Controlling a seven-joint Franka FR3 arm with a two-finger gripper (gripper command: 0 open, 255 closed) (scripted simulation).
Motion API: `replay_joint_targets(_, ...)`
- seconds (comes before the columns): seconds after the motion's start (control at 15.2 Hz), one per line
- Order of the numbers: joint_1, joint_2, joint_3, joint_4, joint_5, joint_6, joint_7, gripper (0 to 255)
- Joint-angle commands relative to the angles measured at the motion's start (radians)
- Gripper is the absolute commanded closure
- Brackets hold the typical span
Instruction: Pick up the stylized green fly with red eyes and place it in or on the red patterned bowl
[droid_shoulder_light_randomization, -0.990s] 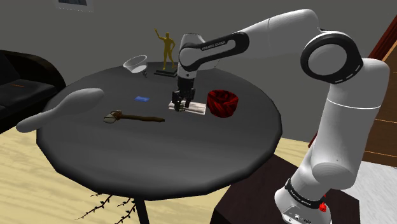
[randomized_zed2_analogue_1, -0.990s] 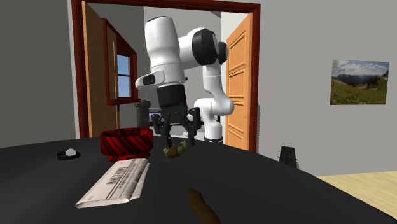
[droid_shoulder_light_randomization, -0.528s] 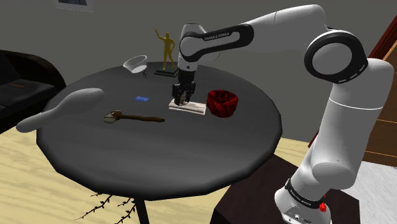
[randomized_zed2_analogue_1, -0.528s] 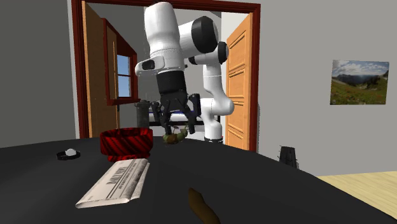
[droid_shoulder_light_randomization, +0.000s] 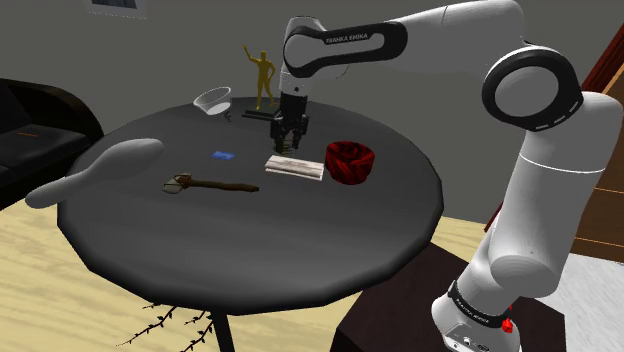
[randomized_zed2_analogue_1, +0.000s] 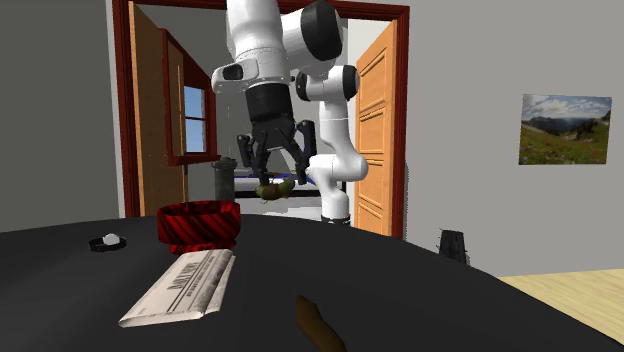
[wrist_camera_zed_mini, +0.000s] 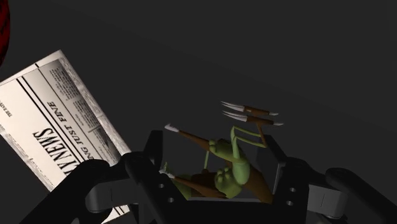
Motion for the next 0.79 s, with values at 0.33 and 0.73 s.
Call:
replay_joint_targets(0.33,-0.038,-0.044,-0.026,-0.012,0.003,-0.043,-0.058,255)
replay_joint_targets(0.73,-0.112,-0.105,-0.084,-0.083,0.004,-0.054,-0.19,255)
